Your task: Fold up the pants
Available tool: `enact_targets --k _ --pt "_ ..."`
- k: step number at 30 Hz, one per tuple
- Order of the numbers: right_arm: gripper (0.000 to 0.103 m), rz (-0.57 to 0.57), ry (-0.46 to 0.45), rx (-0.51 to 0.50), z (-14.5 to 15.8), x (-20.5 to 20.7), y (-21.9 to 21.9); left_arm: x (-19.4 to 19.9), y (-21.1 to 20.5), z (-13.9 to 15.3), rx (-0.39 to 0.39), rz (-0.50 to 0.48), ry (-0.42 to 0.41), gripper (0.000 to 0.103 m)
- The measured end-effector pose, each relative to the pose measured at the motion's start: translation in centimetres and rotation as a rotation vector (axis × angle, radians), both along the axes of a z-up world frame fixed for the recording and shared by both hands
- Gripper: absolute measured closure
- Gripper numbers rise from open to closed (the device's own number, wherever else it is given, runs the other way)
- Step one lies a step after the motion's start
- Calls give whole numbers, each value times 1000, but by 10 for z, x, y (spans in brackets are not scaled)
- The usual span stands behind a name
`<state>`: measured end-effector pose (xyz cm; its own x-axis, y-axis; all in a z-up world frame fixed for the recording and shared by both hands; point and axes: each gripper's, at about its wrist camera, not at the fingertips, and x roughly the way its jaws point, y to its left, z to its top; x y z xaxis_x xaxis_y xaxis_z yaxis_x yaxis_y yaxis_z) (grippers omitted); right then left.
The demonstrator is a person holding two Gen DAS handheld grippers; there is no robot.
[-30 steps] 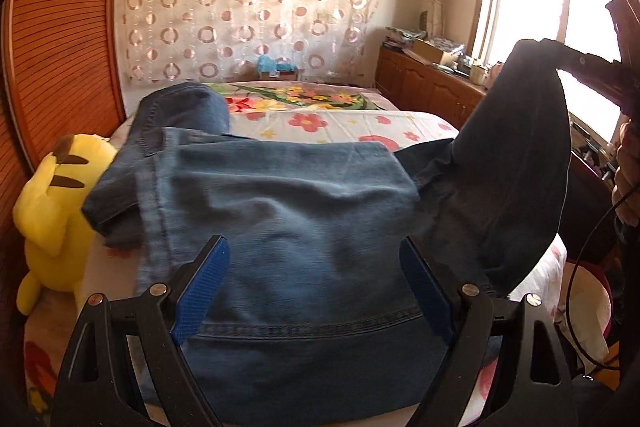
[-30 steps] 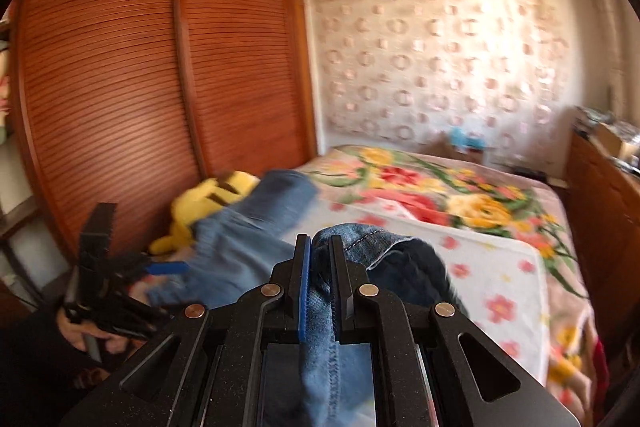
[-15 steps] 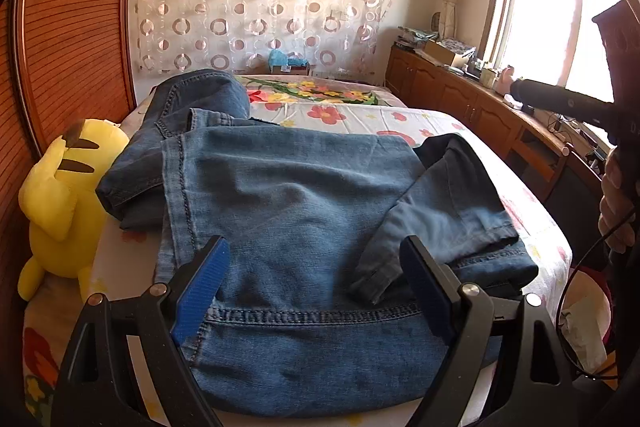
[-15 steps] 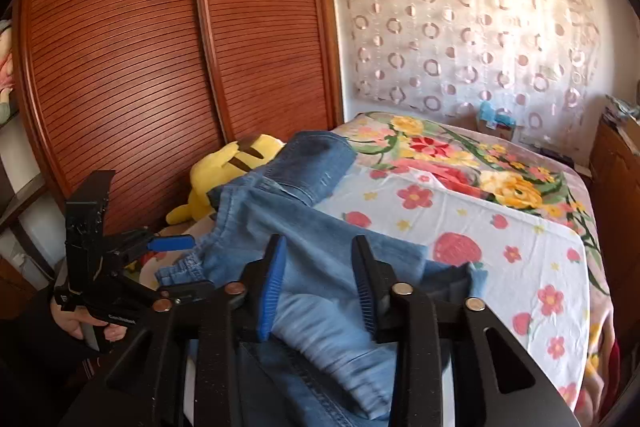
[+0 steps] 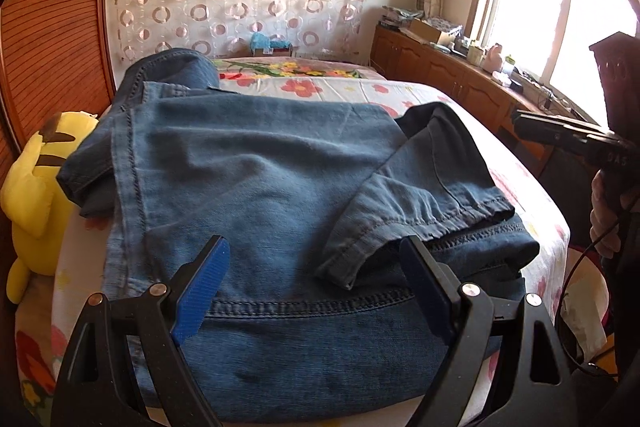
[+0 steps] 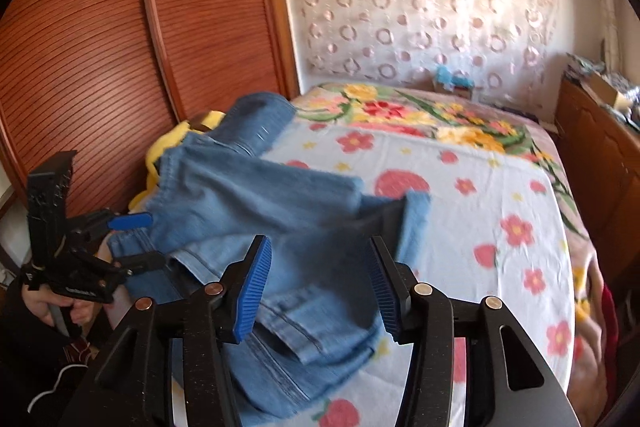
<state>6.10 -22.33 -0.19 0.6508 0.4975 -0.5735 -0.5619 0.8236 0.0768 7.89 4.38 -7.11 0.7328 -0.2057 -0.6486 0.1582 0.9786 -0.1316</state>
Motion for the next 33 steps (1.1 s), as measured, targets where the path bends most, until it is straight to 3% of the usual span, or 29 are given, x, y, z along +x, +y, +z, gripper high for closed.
enact_targets --k 12,15,19,21,30,33 --pt "52 -44 31 -6 9 -9 17 3 -12 -9 30 -38 15 17" --pt "52 -51 52 -7 2 -11 18 3 -16 -4 56 -69 -20 29" --pt "52 -44 108 11 -9 -11 20 9 -23 -8 62 -118 4 53" --pt "52 -43 131 7 -13 -9 21 11 -26 -13 83 -130 24 60" --pt "52 -20 213 49 -22 -3 24 14 -25 -19 98 -121 34 67" --pt "52 -13 221 53 -25 3 26 15 -28 -16 114 -117 13 81"
